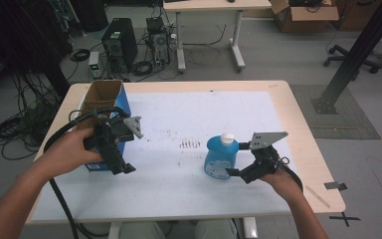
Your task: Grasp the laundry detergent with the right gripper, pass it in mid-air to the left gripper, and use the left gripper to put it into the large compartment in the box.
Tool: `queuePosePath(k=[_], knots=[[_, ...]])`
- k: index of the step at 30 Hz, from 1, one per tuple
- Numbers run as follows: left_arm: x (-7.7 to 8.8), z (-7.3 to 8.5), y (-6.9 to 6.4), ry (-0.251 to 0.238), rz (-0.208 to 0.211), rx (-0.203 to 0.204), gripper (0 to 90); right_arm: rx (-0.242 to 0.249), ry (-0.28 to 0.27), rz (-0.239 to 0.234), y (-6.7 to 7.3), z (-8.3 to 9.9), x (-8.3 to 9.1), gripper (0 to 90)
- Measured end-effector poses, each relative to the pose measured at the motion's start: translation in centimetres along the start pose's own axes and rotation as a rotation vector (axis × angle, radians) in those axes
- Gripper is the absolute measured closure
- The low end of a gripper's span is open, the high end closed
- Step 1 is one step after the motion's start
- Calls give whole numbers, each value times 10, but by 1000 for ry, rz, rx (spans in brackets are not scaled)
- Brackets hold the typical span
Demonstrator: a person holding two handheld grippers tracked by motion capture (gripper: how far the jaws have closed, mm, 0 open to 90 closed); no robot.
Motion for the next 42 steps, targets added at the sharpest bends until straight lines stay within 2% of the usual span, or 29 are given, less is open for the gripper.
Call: queuePosePath(k=[21,42], knots=[[0,1,0,2,2,6,58,-15,-38,11,0,0,-24,78],[0,2,0,0,1,7,59,4,-52,4,0,-1,-26,239]])
Point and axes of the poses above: each handheld gripper's, and its own axes: x roughly backward along the jaws, z roughly out of its underside, y roughly to its left, the point moved 2 cm from there along -x, roughly forward along the jaws, and after that the axes turned 10 degrees about x, right-handed, at the moved point
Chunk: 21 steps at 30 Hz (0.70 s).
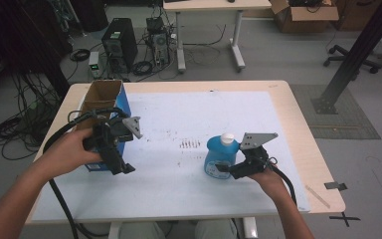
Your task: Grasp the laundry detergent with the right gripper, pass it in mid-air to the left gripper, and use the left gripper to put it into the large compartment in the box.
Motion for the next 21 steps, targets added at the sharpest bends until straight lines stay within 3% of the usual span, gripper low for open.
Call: queuePosePath(k=[21], knots=[[-2,1,1,0,2,0,59,24,-13,2,0,-1,-1,375]])
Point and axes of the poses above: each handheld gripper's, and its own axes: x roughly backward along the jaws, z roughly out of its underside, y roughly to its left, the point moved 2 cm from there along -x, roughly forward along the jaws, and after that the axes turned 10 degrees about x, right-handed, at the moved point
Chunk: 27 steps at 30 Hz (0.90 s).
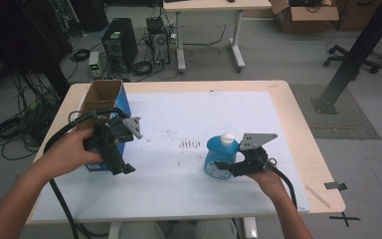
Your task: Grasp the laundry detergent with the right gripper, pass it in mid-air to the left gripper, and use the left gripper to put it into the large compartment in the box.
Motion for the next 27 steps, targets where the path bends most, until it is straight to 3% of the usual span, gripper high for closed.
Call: queuePosePath(k=[16,27], knots=[[1,-1,1,-2,-2,0,59,22,12,-11,1,-3,1,435],[11,-13,-5,-11,-7,-21,59,62,23,-51,10,-28,13,436]])
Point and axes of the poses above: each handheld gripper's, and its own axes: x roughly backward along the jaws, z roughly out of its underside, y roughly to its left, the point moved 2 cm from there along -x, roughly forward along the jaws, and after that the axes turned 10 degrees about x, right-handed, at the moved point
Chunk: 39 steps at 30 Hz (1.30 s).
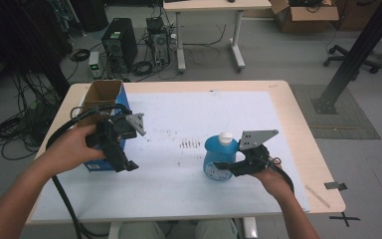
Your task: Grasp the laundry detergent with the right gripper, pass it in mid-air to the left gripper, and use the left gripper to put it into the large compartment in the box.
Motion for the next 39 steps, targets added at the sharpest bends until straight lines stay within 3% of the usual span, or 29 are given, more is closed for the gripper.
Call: queuePosePath(k=[16,28,39], knots=[[20,-37,-14,8,-12,-64,60,31,22,-41,7,-25,18,437],[36,-66,-24,21,-19,-121,60,68,38,-96,13,-44,16,437],[45,-81,-33,31,-21,-161,59,103,20,-142,16,-63,9,438]])
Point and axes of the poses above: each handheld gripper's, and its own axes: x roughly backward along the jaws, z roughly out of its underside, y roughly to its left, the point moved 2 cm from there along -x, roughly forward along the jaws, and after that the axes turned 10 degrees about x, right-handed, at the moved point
